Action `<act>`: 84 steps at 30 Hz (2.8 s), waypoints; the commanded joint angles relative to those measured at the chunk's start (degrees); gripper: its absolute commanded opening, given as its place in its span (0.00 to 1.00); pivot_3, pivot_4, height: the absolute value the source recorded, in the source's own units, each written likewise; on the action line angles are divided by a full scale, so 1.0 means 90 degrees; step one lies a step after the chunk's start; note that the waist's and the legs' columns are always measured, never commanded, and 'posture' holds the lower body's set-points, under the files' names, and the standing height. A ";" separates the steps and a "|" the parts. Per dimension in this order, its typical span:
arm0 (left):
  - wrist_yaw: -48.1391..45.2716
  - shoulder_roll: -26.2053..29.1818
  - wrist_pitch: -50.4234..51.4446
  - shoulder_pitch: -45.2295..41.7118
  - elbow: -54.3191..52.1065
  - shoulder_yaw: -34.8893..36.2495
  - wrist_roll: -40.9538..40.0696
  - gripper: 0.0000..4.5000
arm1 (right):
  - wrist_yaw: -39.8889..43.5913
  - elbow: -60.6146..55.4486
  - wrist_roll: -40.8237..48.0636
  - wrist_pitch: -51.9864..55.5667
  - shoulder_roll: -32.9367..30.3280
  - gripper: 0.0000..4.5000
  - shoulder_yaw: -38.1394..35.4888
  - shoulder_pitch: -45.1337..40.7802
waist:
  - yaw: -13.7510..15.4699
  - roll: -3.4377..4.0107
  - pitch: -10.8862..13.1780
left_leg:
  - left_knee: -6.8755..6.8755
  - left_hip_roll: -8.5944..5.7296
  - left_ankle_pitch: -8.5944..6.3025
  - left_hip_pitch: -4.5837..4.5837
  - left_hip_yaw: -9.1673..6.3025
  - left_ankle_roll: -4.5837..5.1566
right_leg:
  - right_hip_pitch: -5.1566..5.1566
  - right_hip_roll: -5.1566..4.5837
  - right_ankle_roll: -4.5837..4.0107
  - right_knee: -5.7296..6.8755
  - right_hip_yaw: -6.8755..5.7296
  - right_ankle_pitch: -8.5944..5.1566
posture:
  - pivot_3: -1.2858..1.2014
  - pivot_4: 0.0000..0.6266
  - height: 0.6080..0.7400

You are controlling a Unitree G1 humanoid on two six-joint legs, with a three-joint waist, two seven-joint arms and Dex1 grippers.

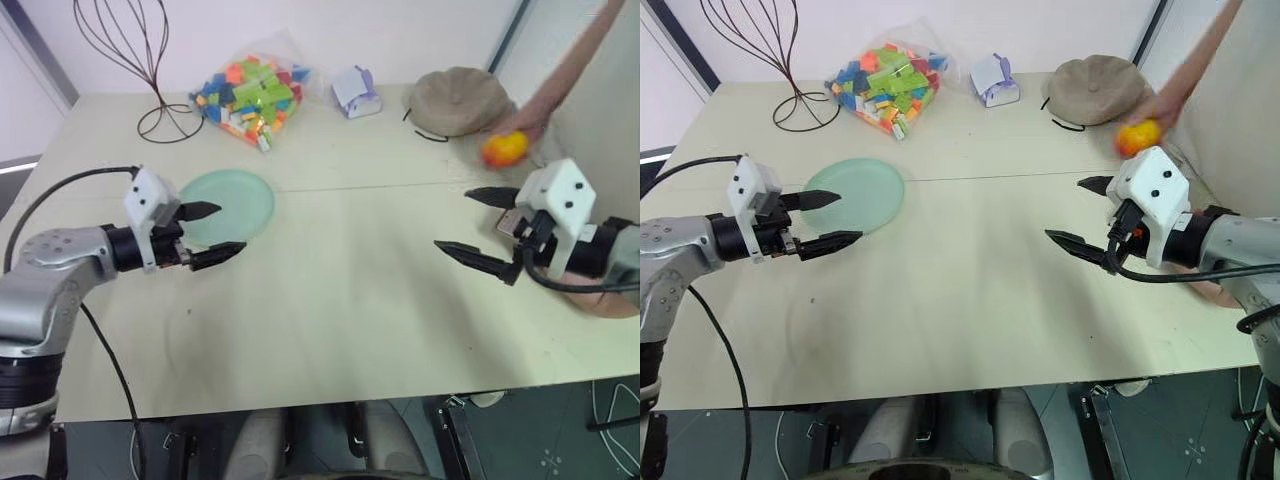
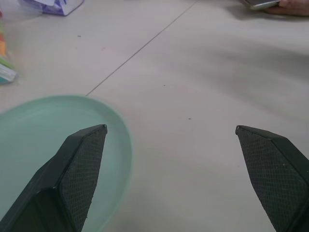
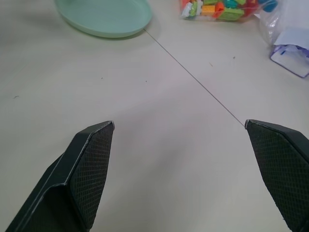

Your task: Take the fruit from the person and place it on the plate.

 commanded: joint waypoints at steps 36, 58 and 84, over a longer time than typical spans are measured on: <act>0.0250 0.0011 -0.0087 -0.0001 -0.0201 0.0204 -0.0145 1.00 | 0.0027 0.0186 0.0034 -0.0284 -0.0053 0.99 0.0158 -0.0391 | 0.0002 0.0000 0.0000 | 0.0001 0.0000 0.0000 0.0000 0.0000 0.0000 | 0.0000 0.0000 0.0000 0.0001 0.0000 0.0000 | 0.52 0.24 1.00; 0.1325 -0.0772 -0.0846 -0.0497 0.0002 0.0386 0.0287 1.00 | -0.0116 0.0118 0.0100 -0.0242 0.0010 0.99 0.0202 -0.0416 | 0.0019 -0.0001 -0.0001 | 0.0004 -0.0001 0.0000 0.0000 -0.0001 0.0000 | 0.0002 -0.0002 0.0001 0.0001 0.0001 0.0001 | 0.52 0.24 1.00; 0.2269 -0.2339 -0.3288 -0.2564 0.2860 -0.0018 0.1559 1.00 | -0.0238 -0.0095 0.0170 -0.0104 -0.0069 0.99 0.0009 -0.0397 | 0.0093 -0.0003 -0.0002 | 0.0007 -0.0008 0.0001 0.0002 0.0000 0.0000 | 0.0002 0.0002 0.0008 0.0013 -0.0001 0.0005 | 0.52 0.24 1.00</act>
